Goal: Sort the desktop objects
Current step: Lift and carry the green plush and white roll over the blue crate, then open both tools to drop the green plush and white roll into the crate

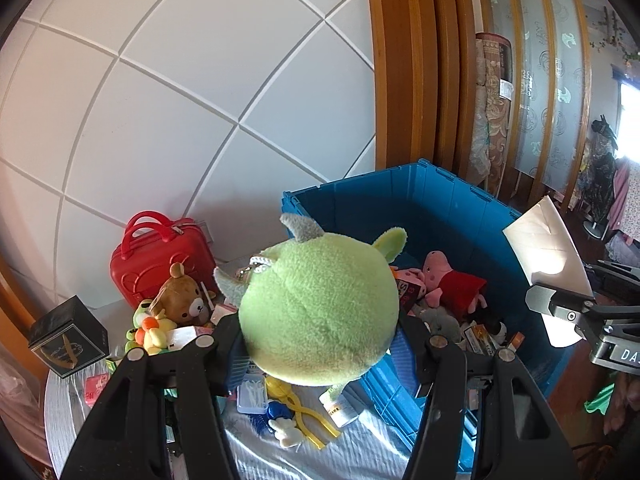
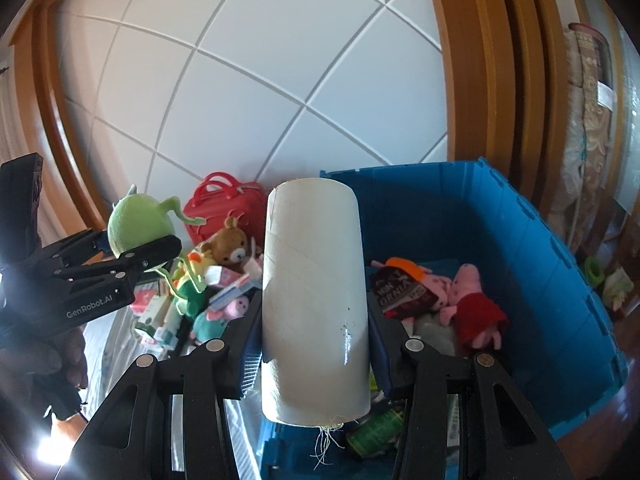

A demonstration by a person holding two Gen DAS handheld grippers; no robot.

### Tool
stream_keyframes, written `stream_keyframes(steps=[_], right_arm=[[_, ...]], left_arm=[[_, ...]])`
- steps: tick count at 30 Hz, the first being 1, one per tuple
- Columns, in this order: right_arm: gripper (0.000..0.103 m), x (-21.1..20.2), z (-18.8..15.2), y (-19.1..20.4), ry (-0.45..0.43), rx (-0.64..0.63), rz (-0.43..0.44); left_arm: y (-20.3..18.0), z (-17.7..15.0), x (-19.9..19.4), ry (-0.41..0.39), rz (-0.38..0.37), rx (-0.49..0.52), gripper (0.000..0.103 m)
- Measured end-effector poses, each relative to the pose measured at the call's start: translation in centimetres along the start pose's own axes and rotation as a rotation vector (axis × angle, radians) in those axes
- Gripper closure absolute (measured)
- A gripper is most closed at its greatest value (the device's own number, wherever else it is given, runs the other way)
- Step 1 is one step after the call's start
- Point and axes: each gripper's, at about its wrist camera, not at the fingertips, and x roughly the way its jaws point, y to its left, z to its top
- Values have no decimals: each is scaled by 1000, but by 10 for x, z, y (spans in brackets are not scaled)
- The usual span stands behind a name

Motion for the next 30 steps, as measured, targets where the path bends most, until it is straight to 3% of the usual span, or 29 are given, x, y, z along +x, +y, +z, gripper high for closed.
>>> stream_keyframes(steps=[30], right_arm=[[58,6,5,-100,0,108,-146]], left_arm=[[-120,59,73,5,-178,152,46]])
